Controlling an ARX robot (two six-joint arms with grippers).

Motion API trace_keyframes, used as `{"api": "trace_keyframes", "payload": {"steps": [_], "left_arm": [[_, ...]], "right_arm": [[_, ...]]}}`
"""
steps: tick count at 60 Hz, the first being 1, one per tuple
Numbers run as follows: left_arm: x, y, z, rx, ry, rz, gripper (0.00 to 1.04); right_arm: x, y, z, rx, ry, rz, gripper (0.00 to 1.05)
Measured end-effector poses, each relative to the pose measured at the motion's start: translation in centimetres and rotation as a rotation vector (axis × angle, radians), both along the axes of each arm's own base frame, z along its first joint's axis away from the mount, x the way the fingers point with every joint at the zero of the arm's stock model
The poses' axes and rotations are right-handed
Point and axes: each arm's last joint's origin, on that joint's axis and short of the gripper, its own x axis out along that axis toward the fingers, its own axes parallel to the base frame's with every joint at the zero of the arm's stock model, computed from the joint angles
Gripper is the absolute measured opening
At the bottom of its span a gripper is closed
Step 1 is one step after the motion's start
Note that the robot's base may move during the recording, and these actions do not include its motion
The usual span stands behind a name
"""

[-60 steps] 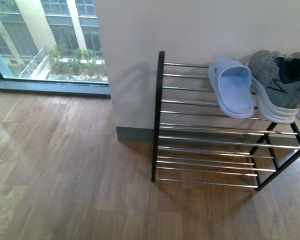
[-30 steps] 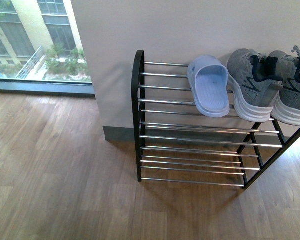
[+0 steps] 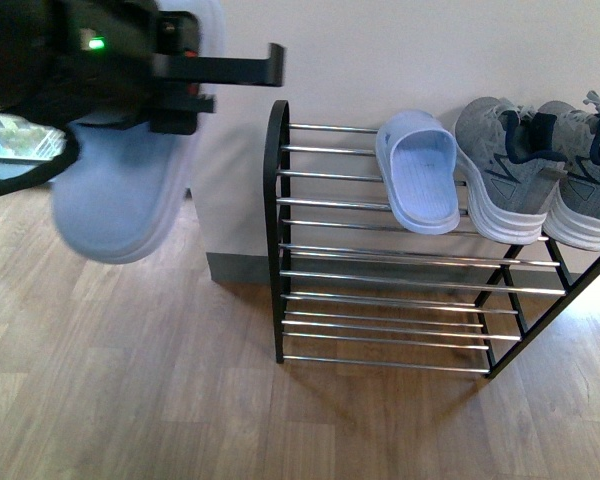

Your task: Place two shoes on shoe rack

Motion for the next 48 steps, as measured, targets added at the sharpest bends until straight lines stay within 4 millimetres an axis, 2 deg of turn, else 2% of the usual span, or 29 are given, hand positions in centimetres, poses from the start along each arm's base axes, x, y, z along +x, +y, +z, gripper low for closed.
{"api": "trace_keyframes", "payload": {"steps": [12, 21, 36, 48], "left_arm": [[5.9, -3.9, -1.7, 0.004, 0.082, -0.038, 0.02], [9.2, -6.4, -3.3, 0.02, 0.13, -0.06, 0.02], [13.3, -10.0, -6.2, 0.045, 0.202, -0.102, 0.02], [16.0, -11.7, -8.3, 0.053, 0.239, -0.116, 0.02]], "right_arm": [[0.0, 0.0, 0.0, 0.0, 0.0, 0.0, 0.95], [0.0, 0.0, 0.0, 0.0, 0.0, 0.0, 0.95], [0.0, 0.0, 0.0, 0.0, 0.0, 0.0, 0.95], [0.0, 0.0, 0.0, 0.0, 0.0, 0.0, 0.95]]}}
